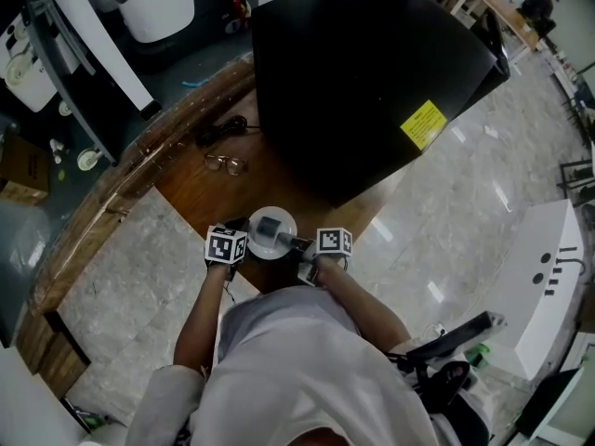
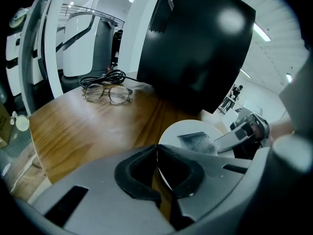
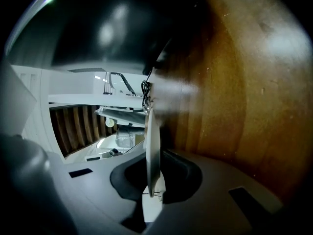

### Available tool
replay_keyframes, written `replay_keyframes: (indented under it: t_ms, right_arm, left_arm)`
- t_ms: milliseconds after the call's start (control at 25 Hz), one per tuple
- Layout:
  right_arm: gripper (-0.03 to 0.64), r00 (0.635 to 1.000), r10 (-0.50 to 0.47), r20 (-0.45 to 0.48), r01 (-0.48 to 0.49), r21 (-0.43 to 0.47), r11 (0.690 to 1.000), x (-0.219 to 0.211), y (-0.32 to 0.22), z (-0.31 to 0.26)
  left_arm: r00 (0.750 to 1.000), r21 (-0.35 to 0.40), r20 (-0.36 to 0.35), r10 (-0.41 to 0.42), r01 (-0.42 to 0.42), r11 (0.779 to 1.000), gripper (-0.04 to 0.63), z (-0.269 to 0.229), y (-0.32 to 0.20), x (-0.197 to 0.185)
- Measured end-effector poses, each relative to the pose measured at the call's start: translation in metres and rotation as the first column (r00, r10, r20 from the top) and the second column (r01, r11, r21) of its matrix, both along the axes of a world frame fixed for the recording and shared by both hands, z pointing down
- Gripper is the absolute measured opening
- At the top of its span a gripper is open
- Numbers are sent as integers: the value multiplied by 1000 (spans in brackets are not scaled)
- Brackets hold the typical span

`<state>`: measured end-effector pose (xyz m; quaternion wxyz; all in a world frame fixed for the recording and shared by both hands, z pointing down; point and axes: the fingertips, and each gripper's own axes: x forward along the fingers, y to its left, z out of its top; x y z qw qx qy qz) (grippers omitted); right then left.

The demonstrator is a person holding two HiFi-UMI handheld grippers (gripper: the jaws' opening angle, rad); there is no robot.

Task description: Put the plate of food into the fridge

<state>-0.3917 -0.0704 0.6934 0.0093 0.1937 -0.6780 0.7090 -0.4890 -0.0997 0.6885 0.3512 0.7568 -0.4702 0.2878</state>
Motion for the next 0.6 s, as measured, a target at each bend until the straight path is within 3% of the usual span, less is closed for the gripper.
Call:
replay_keyframes:
  t_ms: [360,600]
  right_arm:
    - [32,997,63,43,-63,-17,998,25,12,-4]
    - [32,990,121,67,-121,-9,993,43,15,-7]
  left_arm:
    - [998,26,-52,-26,27,999,18,-17,17,19]
    - [995,0,-99,-24,24,1000,18,-16,24,33]
